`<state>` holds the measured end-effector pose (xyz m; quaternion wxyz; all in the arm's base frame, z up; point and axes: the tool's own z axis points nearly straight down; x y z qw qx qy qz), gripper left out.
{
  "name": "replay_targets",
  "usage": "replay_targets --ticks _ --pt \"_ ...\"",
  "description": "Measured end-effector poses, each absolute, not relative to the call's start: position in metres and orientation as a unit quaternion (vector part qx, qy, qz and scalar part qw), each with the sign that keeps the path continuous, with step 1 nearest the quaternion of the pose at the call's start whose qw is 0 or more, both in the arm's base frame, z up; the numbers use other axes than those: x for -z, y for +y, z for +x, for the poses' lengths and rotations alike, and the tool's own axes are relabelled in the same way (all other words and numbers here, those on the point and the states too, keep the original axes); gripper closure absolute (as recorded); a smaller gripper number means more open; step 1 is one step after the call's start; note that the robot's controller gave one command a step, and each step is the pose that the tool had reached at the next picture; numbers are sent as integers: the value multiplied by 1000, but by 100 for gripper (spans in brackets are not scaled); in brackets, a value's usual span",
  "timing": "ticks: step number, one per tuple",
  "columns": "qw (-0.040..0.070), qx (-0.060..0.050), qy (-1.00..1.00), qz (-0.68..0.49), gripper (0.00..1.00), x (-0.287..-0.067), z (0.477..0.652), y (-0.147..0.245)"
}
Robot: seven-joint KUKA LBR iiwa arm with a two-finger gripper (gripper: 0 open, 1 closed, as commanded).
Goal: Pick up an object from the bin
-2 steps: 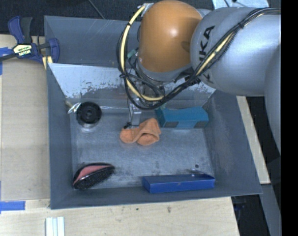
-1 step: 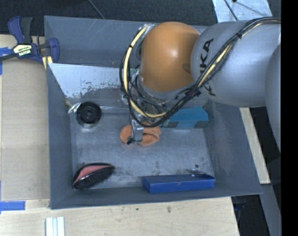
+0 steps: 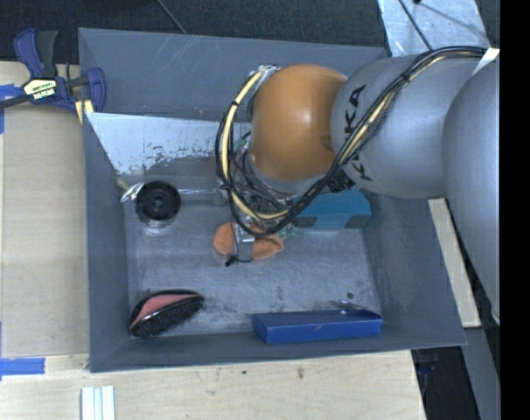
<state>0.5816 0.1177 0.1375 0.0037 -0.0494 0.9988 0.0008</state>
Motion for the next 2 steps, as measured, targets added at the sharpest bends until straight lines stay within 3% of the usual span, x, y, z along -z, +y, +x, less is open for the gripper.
replay_targets --ticks 1,2 --pt "1 0 996 -92 100 -106 574 58" --pt "1 0 996 -92 100 -106 574 58"
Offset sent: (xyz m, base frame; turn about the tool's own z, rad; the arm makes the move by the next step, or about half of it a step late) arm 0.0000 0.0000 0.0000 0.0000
